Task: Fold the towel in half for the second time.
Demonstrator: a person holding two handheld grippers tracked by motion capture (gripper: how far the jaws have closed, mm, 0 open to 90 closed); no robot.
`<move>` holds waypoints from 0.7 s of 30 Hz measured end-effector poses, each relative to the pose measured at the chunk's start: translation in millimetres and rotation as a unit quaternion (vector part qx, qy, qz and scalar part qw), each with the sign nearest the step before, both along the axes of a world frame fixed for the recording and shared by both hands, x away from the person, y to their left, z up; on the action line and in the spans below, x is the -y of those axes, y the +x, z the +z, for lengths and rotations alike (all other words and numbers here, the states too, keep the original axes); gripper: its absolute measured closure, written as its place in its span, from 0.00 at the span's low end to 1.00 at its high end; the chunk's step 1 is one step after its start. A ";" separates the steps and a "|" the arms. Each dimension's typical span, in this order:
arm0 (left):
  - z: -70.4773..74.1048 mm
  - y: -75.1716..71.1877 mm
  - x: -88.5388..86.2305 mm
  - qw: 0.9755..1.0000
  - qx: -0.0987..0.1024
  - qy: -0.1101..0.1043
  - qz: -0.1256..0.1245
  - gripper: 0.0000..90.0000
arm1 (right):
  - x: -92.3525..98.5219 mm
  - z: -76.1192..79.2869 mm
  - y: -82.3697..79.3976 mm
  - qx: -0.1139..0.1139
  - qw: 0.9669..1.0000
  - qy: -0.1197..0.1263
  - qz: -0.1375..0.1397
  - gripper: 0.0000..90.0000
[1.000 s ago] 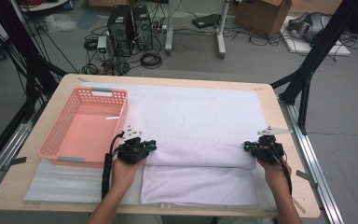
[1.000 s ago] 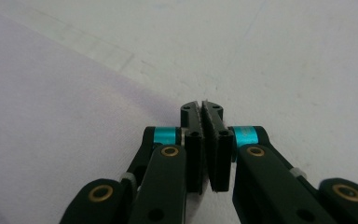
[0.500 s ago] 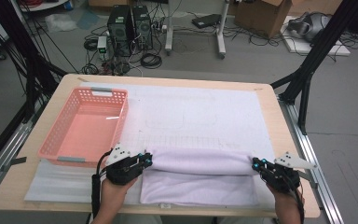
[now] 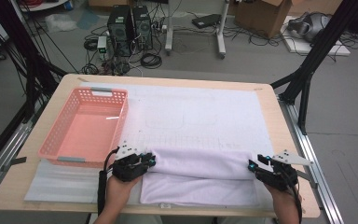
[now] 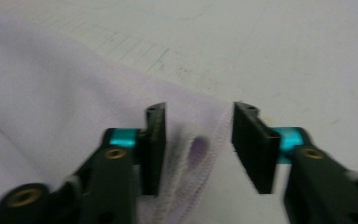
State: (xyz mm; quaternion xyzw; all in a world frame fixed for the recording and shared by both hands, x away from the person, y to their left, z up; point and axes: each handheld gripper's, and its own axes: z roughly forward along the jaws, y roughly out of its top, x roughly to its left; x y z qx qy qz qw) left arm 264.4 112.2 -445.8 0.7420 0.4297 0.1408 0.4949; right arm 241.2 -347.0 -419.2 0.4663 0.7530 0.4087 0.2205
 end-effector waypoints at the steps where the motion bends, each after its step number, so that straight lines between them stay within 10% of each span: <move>1: 0.8 -1.6 -0.9 1.000 0.002 -0.002 -0.002 0.96 | -1.6 -1.9 0.0 -0.003 1.000 -0.006 0.011 0.88; 10: 13.1 -29.1 -12.9 0.999 0.023 -0.027 -0.023 0.97 | 6.0 6.9 -24.2 0.004 0.999 -0.004 0.043 0.95; 15: 8.7 -48.3 -18.6 0.999 0.018 -0.014 -0.033 0.99 | 14.8 1.1 -34.6 -0.038 0.998 -0.005 0.054 0.93; 21: 18.4 -41.3 -20.4 0.998 0.039 -0.036 -0.020 0.65 | 19.9 11.1 -32.4 -0.001 0.999 0.028 0.021 0.72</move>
